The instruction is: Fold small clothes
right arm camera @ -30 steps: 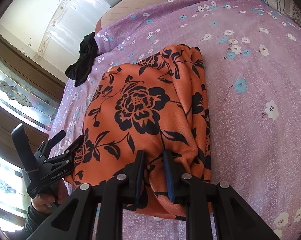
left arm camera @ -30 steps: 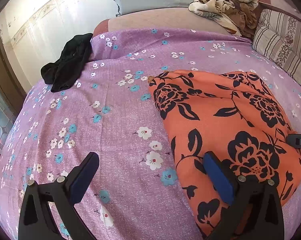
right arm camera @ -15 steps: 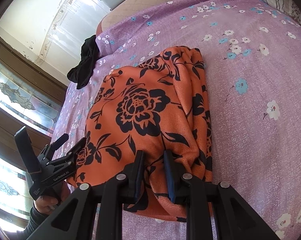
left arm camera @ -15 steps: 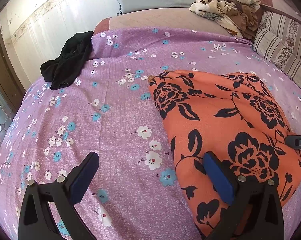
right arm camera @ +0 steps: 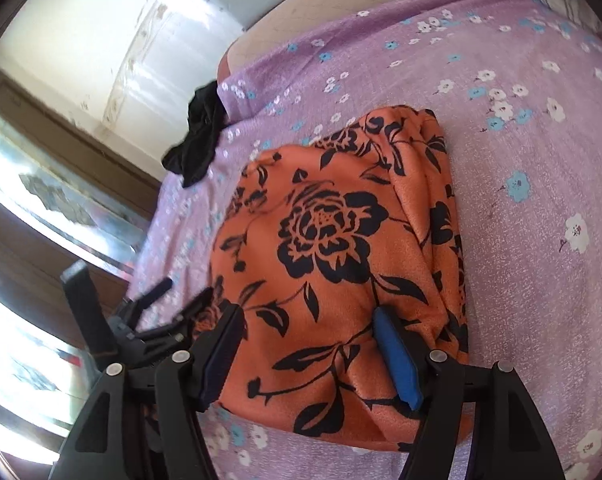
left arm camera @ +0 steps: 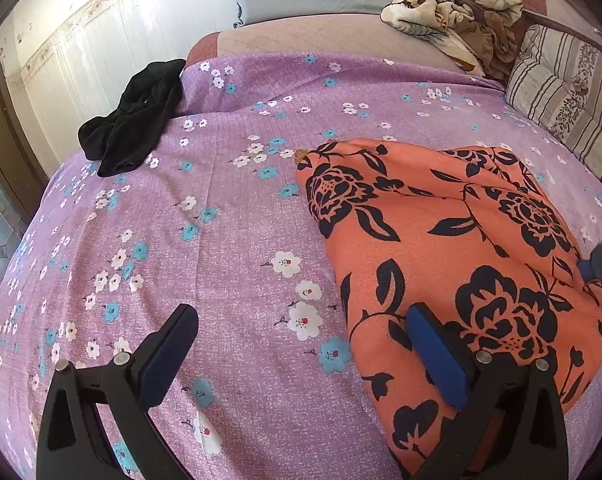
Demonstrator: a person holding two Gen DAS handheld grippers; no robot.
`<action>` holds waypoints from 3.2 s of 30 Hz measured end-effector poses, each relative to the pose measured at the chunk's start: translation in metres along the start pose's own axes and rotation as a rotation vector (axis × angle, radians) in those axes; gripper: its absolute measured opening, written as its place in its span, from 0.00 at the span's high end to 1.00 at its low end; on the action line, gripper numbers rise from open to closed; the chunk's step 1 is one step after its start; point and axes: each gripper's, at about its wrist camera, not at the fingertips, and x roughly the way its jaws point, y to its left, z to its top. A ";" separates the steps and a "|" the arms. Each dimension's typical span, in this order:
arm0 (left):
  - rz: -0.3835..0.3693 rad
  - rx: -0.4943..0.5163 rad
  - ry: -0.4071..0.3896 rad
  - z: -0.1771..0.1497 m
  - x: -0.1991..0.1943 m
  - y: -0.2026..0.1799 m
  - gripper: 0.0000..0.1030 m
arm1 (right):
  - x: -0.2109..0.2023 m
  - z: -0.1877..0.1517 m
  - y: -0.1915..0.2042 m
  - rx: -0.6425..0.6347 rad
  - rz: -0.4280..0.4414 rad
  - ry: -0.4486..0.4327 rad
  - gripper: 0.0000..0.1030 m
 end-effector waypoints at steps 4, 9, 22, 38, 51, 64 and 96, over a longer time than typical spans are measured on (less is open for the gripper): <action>0.005 0.008 -0.007 0.001 -0.001 -0.001 0.00 | -0.016 0.008 0.007 -0.044 -0.024 -0.074 0.32; 0.009 0.010 -0.014 0.001 -0.001 -0.003 0.00 | -0.030 0.017 -0.001 -0.030 -0.049 -0.126 0.32; -0.088 -0.049 0.035 0.012 0.001 0.009 0.00 | -0.036 0.021 -0.026 0.081 -0.104 -0.161 0.32; -0.309 0.015 -0.011 0.015 -0.015 -0.018 0.00 | -0.039 0.023 -0.042 0.159 -0.086 -0.162 0.31; -0.274 0.089 -0.003 0.006 -0.006 -0.037 0.00 | -0.010 0.074 0.014 -0.074 -0.089 -0.147 0.34; -0.264 0.117 -0.011 0.004 -0.008 -0.039 0.00 | 0.073 0.117 -0.018 0.050 -0.181 0.040 0.33; -0.322 -0.199 0.092 0.022 0.013 0.034 0.00 | -0.008 0.047 -0.043 0.221 -0.063 0.002 0.32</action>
